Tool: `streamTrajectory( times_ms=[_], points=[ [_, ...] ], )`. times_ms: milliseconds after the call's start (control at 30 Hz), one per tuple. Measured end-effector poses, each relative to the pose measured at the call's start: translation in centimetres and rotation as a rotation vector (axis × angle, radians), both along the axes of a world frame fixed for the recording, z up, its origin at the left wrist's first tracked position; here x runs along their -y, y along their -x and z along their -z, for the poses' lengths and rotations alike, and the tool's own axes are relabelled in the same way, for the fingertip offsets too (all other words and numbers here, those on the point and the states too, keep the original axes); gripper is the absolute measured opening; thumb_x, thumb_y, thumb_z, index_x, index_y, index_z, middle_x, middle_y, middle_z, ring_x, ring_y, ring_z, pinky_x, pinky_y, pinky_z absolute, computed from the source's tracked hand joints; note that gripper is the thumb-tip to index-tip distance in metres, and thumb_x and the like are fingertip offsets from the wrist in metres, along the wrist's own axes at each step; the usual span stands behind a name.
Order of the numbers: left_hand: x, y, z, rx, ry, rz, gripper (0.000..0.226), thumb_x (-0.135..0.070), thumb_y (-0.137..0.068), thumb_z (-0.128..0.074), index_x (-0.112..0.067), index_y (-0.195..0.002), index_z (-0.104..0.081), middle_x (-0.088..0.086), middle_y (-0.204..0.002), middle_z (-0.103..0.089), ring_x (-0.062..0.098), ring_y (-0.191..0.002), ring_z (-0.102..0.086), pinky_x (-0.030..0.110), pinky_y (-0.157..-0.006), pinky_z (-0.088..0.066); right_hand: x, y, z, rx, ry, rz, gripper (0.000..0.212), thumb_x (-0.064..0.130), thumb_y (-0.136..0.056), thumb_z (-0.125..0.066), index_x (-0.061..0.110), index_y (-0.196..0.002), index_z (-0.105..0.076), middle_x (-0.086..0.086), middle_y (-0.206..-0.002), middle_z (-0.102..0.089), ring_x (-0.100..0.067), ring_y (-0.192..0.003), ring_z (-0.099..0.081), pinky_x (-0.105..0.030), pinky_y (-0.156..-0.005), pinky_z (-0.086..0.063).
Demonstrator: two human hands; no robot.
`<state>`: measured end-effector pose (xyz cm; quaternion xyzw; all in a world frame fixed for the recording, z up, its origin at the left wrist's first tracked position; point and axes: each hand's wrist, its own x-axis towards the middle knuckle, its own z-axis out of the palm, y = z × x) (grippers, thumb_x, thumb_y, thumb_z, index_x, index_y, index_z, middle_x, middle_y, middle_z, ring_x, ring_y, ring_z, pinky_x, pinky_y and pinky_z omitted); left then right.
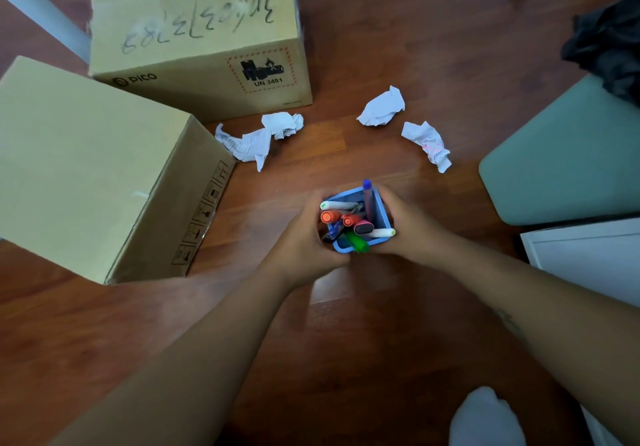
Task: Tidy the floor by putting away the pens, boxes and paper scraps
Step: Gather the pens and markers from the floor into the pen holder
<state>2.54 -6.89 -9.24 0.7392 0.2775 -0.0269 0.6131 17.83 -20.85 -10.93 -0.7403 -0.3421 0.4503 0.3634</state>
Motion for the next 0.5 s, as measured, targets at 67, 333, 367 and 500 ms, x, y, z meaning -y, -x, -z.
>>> streamTrajectory(
  times_ms=[67, 333, 367, 500],
  points=[
    [-0.7, -0.9, -2.0, 0.031, 0.007, 0.01, 0.08, 0.006, -0.068, -0.084, -0.019, -0.134, -0.045, -0.004, -0.121, -0.066, 0.006, -0.109, -0.066, 0.03, -0.088, -0.058, -0.5, -0.8, -1.5, 0.013, -0.009, 0.026, 0.08, 0.023, -0.066, -0.089, 0.035, -0.13, -0.043, 0.021, -0.118, -0.061, 0.004, -0.109, -0.06, -0.021, -0.092, -0.05],
    [-5.5, -5.6, -13.3, 0.157, -0.176, 0.089, 0.072, -0.002, -0.069, -0.084, -0.016, -0.128, -0.046, 0.001, -0.114, -0.066, 0.014, -0.103, -0.068, 0.027, -0.085, -0.057, -4.1, -4.5, -12.5, 0.145, -0.068, 0.095, 0.078, 0.039, -0.062, -0.087, 0.039, -0.126, -0.044, 0.007, -0.11, -0.067, -0.003, -0.099, -0.066, -0.036, -0.093, -0.053],
    [-6.0, -6.1, -15.7, 0.168, -0.181, 0.078, 0.069, -0.003, -0.069, -0.083, -0.015, -0.126, -0.047, 0.003, -0.112, -0.067, 0.015, -0.101, -0.069, 0.032, -0.085, -0.057, -4.4, -4.9, -15.1, 0.137, -0.085, 0.105, 0.081, 0.041, -0.061, -0.087, 0.041, -0.129, -0.042, 0.006, -0.115, -0.066, -0.008, -0.104, -0.066, -0.042, -0.094, -0.052],
    [-6.4, -6.8, -26.3, 0.155, -0.182, 0.105, 0.067, -0.002, -0.069, -0.082, -0.021, -0.124, -0.049, -0.003, -0.11, -0.069, 0.011, -0.102, -0.069, 0.029, -0.083, -0.057, -4.2, -5.0, -26.4, 0.07, -0.115, 0.172, 0.083, 0.026, -0.065, -0.088, 0.037, -0.133, -0.043, 0.007, -0.122, -0.066, -0.011, -0.11, -0.065, -0.047, -0.095, -0.052]
  ],
)
